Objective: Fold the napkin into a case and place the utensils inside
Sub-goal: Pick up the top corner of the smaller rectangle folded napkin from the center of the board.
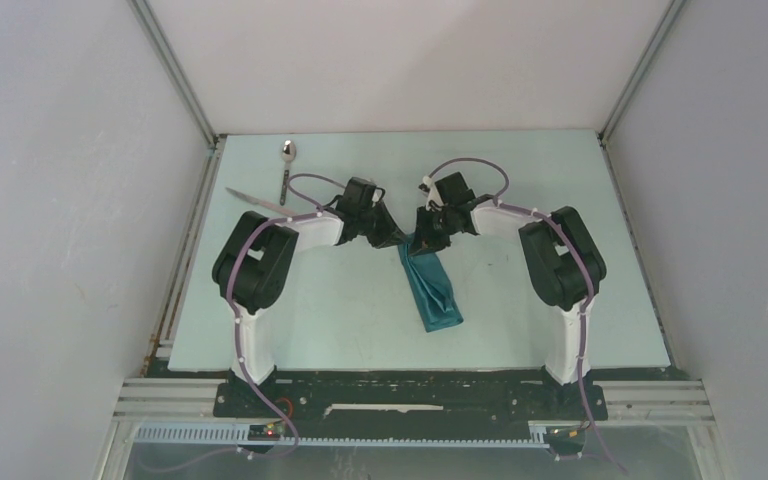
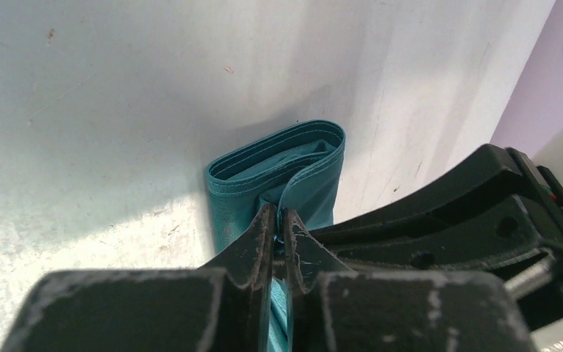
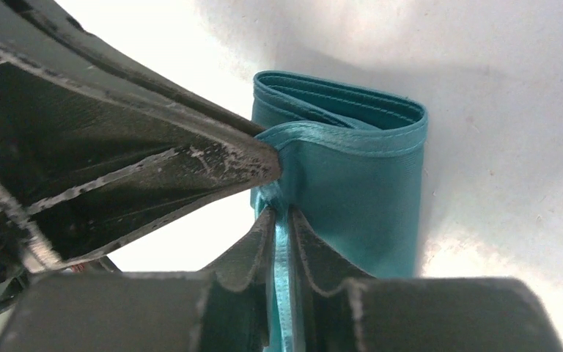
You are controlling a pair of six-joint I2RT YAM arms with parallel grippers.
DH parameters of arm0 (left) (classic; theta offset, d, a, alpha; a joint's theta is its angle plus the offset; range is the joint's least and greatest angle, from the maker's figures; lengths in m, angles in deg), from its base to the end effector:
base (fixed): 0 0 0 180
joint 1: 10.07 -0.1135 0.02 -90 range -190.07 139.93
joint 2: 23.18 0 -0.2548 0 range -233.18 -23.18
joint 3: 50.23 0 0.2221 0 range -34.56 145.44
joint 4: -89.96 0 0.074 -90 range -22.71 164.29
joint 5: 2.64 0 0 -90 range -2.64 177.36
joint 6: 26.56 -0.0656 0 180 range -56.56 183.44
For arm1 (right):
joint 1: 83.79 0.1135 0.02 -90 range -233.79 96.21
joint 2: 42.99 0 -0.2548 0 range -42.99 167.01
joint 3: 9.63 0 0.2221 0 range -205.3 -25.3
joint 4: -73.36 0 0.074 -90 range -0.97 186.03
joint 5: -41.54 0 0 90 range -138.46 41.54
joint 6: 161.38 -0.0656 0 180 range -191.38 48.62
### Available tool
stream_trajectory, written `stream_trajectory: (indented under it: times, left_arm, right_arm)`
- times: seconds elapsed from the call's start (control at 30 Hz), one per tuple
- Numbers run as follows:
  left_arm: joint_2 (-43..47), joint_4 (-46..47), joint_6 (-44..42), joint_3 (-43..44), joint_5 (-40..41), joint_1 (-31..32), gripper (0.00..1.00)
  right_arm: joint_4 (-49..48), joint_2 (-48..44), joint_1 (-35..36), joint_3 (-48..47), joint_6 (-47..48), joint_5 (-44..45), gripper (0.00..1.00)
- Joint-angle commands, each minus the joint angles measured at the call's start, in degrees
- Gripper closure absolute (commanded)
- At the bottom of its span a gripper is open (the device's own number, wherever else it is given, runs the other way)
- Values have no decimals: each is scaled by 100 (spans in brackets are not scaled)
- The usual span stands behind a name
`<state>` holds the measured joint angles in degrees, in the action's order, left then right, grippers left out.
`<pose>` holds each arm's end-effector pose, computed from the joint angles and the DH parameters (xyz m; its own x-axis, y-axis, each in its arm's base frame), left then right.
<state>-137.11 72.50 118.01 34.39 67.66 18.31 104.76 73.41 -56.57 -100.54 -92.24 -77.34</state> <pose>0.3502 -0.2143 0.1388 -0.9018 -0.3847 -0.1969 -0.1452 0.6988 -0.7005 0.3462 0.2137 0.1360 -0.9222 -0.1237 -0.3664 -0.3283 0.7513 0.5725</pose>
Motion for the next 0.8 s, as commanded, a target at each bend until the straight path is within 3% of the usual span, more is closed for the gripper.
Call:
stream_trajectory:
  times: [0.0, 0.1, 0.2, 0.57, 0.77]
  left_arm:
    - [50, -20, -145, 130, 16, 36, 91]
    - [56, -29, -156, 117, 14, 29, 92]
    - [69, -27, -149, 93, 11, 27, 93]
    - [212, -41, -98, -36, -20, -21, 97]
    - [252, -20, -87, -83, -34, -42, 99]
  right_arm:
    - [159, -530, 136, 34, 70, 254, 76]
    - [210, -648, 235, 37, 155, 556, 63]
    - [212, -738, 399, 30, 264, 1021, 58]
    - [251, -761, 1242, 32, 714, 3151, 57]
    - [217, -724, 1415, 39, 672, 3738, 62]
